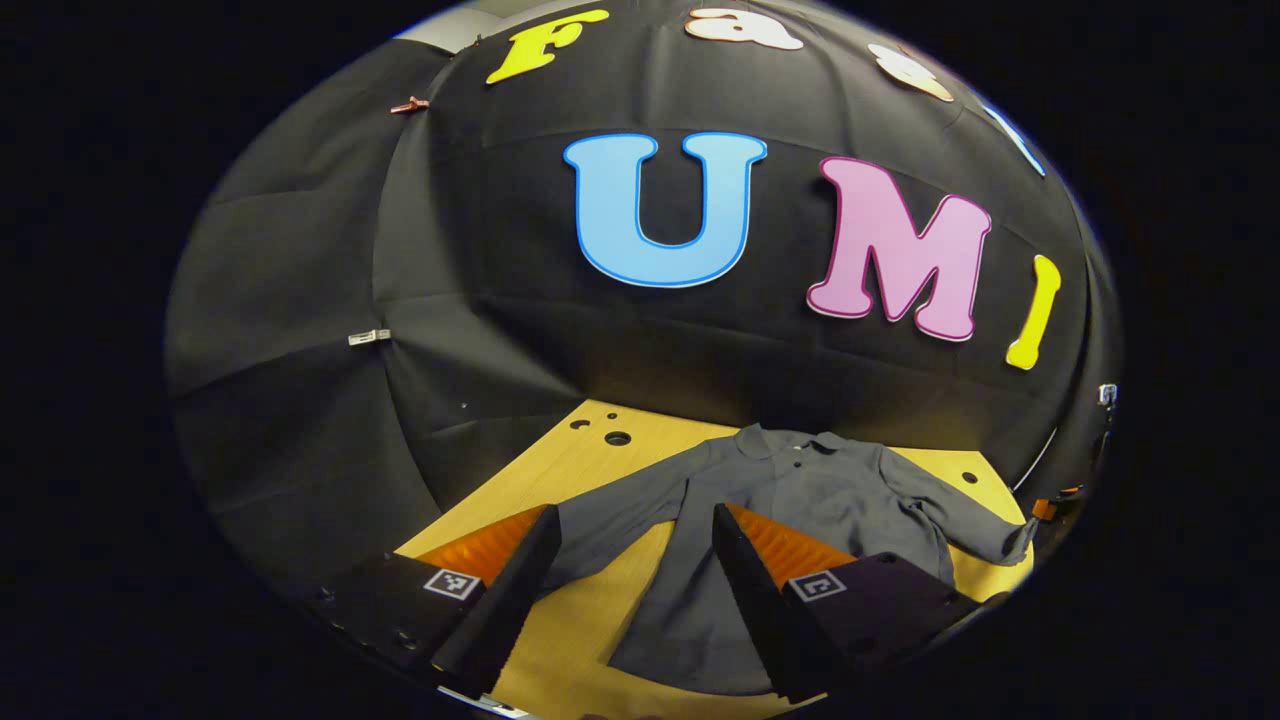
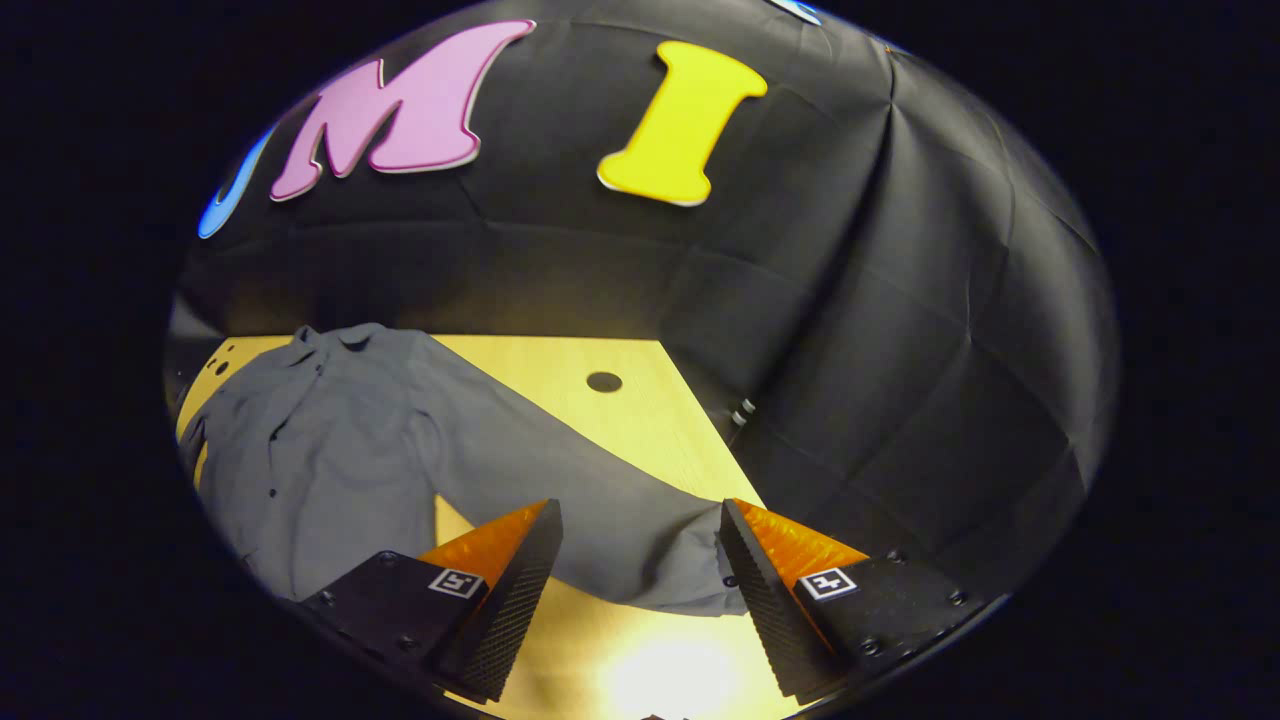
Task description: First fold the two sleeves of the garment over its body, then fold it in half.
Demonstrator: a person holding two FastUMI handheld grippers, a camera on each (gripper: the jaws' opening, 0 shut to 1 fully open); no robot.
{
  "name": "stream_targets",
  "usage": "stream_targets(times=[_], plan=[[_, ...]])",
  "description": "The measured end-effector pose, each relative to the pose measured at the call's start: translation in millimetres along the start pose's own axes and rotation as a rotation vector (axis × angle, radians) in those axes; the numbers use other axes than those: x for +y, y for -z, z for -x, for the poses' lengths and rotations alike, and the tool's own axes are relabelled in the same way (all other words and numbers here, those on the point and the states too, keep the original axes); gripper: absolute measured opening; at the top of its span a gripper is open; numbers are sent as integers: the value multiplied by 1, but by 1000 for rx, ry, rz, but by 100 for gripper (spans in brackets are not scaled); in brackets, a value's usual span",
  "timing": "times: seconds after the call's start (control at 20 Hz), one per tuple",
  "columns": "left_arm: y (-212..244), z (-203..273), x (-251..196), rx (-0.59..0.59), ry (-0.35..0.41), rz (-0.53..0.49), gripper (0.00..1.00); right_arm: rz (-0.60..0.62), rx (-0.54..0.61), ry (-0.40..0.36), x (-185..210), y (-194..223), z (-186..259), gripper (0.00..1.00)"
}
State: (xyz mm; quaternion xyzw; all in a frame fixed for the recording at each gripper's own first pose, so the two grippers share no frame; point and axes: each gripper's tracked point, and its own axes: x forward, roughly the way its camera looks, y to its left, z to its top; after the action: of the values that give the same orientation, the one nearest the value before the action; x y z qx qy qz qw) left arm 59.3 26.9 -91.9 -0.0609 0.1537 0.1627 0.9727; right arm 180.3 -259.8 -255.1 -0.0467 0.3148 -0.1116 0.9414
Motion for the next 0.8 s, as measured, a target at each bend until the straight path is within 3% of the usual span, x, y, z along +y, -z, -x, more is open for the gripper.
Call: stream_targets(times=[0.5,0.8], plan=[[15,-18,-2,80,-81,-11,96,-131,230,141,-68,67,-82,98],[20,-25,-15,104,-83,-15,96,-261,327,159,-82,96,-107,98]])
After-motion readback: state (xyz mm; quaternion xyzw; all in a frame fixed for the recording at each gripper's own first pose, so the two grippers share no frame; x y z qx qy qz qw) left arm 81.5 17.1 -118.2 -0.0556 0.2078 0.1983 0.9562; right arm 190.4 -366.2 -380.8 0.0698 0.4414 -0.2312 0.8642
